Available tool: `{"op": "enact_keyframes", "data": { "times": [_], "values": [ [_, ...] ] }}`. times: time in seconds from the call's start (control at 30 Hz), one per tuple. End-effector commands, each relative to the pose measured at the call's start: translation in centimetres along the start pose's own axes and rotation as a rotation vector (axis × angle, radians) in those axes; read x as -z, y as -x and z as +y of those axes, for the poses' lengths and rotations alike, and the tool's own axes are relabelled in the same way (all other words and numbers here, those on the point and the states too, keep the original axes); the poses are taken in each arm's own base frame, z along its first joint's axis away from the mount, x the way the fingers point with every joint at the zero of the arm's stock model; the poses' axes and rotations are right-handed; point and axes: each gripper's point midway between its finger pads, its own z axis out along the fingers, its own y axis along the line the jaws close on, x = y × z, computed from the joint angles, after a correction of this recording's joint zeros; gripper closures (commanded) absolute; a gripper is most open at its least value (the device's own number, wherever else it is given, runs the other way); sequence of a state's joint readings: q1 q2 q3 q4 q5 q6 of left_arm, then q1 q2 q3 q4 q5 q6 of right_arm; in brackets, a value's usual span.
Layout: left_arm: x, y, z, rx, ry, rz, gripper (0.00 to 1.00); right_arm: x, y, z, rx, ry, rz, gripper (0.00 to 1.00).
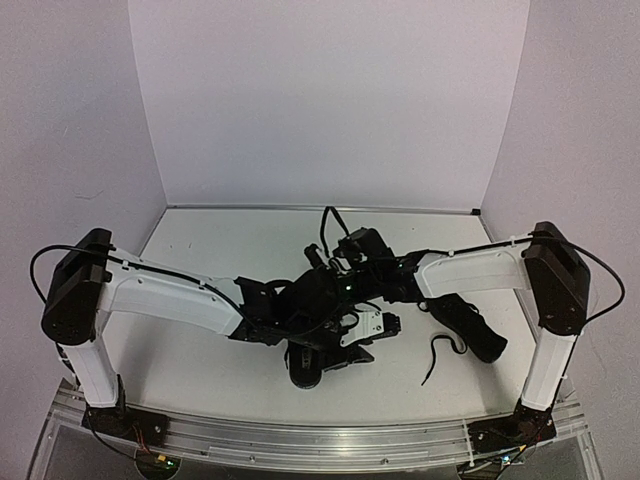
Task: Tie the shoes
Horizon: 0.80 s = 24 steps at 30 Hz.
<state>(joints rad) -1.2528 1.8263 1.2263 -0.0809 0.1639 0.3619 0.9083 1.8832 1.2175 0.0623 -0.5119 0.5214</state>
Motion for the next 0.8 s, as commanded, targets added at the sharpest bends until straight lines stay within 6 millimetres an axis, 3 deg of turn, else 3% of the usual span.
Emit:
{"op": "enact_keyframes", "data": {
  "times": [0.0, 0.3, 0.53, 0.67, 0.77],
  "values": [
    [3.9, 3.0, 1.1, -0.017, 0.041, -0.119, 0.63, -0.6, 0.4, 1.6, 0.035, 0.047, 0.000, 1.00],
    [12.7, 0.9, 2.8, 0.183, 0.208, -0.220, 0.58, -2.0, 0.2, 2.3, 0.035, 0.081, 0.029, 1.00],
    [18.6, -4.2, 6.2, 0.414, 0.494, -0.259, 0.49, -4.6, -1.1, 3.0, 0.029, 0.115, 0.086, 0.91],
    [19.8, -8.0, 8.1, 0.566, 0.574, -0.219, 0.48, -5.3, -1.2, 3.7, 0.033, 0.133, 0.100, 0.82],
    [19.2, -10.4, 8.7, 0.642, 0.575, -0.166, 0.47, -5.0, -0.8, 4.3, 0.043, 0.144, 0.097, 0.72]
  ]
}}
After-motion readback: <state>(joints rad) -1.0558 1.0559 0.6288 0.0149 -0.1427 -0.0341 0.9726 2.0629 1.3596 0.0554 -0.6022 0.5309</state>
